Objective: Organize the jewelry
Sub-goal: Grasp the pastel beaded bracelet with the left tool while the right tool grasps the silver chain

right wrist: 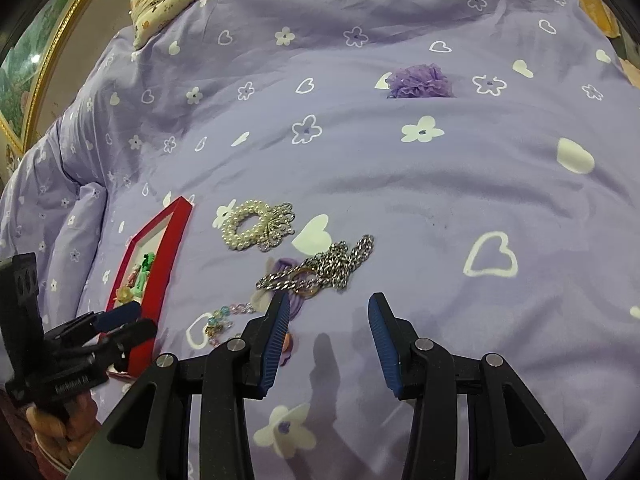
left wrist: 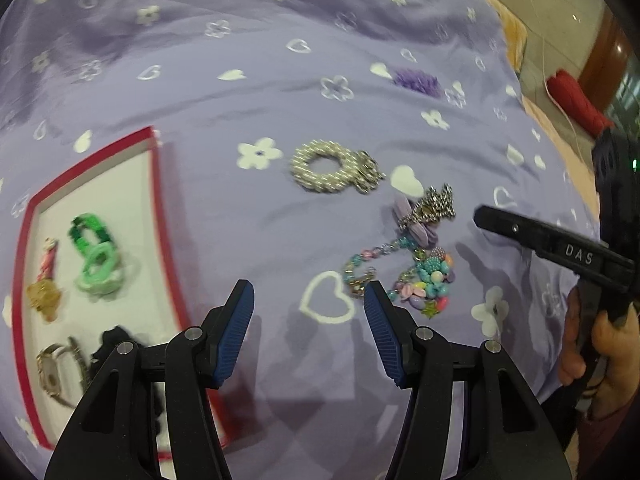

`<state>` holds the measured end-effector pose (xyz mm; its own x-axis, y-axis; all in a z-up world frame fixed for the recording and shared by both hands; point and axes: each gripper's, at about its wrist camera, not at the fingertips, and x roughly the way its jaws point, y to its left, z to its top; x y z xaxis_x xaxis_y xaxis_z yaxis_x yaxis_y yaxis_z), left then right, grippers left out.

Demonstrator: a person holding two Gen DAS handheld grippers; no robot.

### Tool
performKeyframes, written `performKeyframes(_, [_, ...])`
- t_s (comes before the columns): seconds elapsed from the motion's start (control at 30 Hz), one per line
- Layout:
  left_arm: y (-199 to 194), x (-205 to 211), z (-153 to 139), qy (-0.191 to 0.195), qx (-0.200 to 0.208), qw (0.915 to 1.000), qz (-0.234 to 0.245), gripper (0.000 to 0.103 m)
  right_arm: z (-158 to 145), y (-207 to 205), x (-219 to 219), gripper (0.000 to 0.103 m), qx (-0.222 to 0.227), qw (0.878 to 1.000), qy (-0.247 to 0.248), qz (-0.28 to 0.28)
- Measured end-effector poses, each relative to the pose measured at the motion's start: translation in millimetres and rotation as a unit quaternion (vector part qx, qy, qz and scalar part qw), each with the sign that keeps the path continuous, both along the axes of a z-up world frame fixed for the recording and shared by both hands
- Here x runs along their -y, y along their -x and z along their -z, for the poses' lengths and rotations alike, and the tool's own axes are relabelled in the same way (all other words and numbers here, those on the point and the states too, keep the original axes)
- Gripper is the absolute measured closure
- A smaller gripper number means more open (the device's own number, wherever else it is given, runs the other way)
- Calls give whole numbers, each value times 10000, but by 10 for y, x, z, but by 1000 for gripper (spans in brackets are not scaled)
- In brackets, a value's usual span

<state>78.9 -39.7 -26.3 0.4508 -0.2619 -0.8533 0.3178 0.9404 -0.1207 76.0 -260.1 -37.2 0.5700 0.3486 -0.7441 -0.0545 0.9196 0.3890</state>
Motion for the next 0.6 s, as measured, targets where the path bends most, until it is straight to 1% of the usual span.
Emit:
performKeyframes(0.37, [-172,296,231,-65,-307,9989,360,47,215,-350,-56,59,-184,9995,210,-117])
performKeyframes(0.43, [-183,356,309,-51,-435,9979,480,46,245,-395,-82,59,-154,9994,263,-146])
performKeyframes(0.5, [-186,375,330,-7,-418,9979,505,46,255,-414,-107,60,-91,9992,348,-168])
performKeyframes(0.57, [-204,371,341,61,-419,9978,503,48,256,-410,-141,67,-39,9986,491,-183])
performKeyframes(0.6, [-216,371,343,100,-404,9978,509,52,260,-406,-153,70,-21,9983,546,-183])
